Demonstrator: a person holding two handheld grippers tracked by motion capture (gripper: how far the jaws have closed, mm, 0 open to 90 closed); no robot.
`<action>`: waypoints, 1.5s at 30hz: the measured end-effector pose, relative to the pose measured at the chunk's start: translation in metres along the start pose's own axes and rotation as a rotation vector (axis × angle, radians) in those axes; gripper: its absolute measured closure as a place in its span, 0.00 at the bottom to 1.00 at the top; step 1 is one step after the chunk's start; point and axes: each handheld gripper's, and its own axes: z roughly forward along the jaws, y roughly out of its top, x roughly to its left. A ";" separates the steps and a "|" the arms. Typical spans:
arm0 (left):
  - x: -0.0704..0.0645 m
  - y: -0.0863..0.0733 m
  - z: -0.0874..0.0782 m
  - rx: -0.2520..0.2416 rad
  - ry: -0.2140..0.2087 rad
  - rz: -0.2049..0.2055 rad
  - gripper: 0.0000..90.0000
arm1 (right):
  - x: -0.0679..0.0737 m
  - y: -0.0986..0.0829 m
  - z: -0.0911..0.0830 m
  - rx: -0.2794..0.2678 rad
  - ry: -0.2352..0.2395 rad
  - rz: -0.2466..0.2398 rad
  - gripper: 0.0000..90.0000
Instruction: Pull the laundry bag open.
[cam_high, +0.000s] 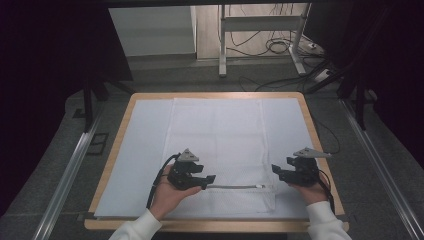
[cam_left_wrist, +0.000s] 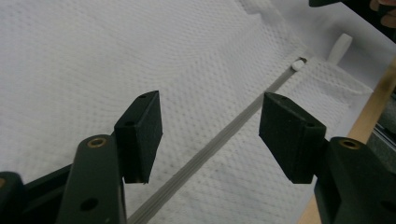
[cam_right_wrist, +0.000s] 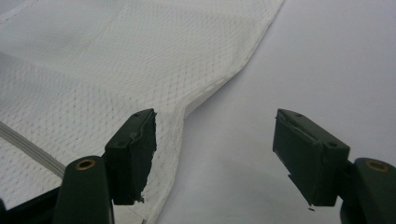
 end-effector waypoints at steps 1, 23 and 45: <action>-0.001 0.000 0.001 0.000 -0.008 -0.005 0.44 | 0.000 0.000 0.000 -0.001 0.000 0.003 0.33; -0.021 0.009 0.019 0.012 -0.013 0.035 0.45 | -0.001 -0.001 0.001 0.002 -0.016 -0.009 0.33; -0.040 0.011 0.050 0.061 -0.027 0.051 0.44 | -0.001 -0.002 0.001 0.011 -0.021 -0.014 0.33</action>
